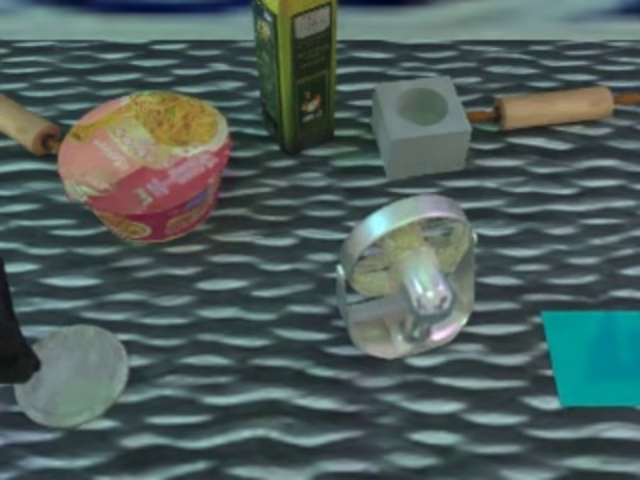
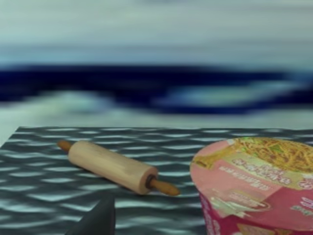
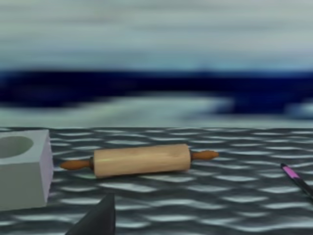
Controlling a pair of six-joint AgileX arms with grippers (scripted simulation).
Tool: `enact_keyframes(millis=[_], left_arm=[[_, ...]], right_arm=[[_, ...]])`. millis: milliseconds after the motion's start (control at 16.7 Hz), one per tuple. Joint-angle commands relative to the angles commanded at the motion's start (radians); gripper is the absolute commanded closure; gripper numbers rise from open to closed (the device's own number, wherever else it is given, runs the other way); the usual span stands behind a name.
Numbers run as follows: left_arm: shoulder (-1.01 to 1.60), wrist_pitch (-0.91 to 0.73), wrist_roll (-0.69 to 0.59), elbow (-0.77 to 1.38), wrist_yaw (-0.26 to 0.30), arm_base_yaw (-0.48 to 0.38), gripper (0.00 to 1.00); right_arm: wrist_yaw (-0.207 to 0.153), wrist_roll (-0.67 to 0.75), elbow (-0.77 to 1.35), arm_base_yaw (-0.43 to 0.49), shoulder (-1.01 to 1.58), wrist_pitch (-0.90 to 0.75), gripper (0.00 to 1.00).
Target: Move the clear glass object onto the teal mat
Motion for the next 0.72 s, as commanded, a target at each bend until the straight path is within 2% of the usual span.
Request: enact_keyframes(millis=[180,360,720], left_arm=[[0.000,0.000,0.000,0.000,0.000,0.000,0.00],[0.000,0.000,0.000,0.000,0.000,0.000,0.00],[0.000,0.000,0.000,0.000,0.000,0.000,0.00]], right_arm=[[0.000,-0.007,0.010,0.004,0.010,-0.010,0.00],[-0.001,-0.073,0.103,0.037,0.102,-0.096,0.00],[0.002,-0.337,0.562,0.167,0.557,-0.446,0.00]])
